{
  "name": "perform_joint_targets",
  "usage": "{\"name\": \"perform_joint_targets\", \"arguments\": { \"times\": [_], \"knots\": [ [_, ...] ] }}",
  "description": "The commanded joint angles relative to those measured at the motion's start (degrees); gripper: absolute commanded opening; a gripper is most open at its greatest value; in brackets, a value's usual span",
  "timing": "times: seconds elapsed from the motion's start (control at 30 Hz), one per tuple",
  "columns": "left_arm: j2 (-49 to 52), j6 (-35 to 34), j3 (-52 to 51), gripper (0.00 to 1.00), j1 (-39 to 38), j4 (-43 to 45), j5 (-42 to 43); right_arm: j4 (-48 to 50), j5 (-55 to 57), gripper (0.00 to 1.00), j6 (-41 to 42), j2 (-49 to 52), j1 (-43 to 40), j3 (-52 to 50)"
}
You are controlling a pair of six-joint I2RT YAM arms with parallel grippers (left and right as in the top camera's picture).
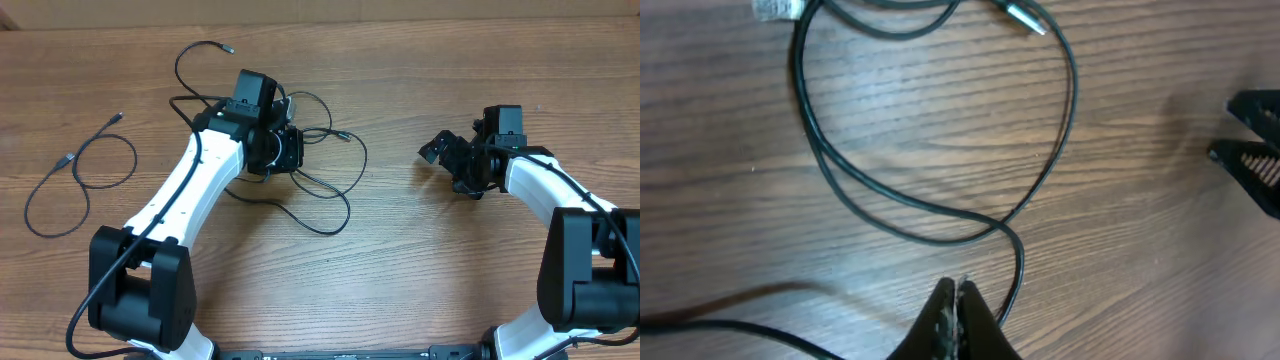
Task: Untangle cables
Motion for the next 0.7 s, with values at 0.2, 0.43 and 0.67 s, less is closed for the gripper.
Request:
{"name": "perform_joint_targets", "arguments": {
  "times": [0.2,0.43,0.67],
  "knots": [
    [0.5,-7.1,0.4,0.04,-9.2,-3.8,-16.9,-0.7,4.3,1.0,-0.6,1.6,-0.4,-1.0],
    [2.3,-7.8,0.5,0.09,-11.4,5.2,-18.7,-0.7,4.2,1.0,-0.6,1.6,-0.4,-1.0],
    [3.6,-7.9,0.5,0.21,-11.4,15.8,-25.6,-0.7,4.2,1.0,-0.6,1.6,-0.4,-1.0]
  ]
}}
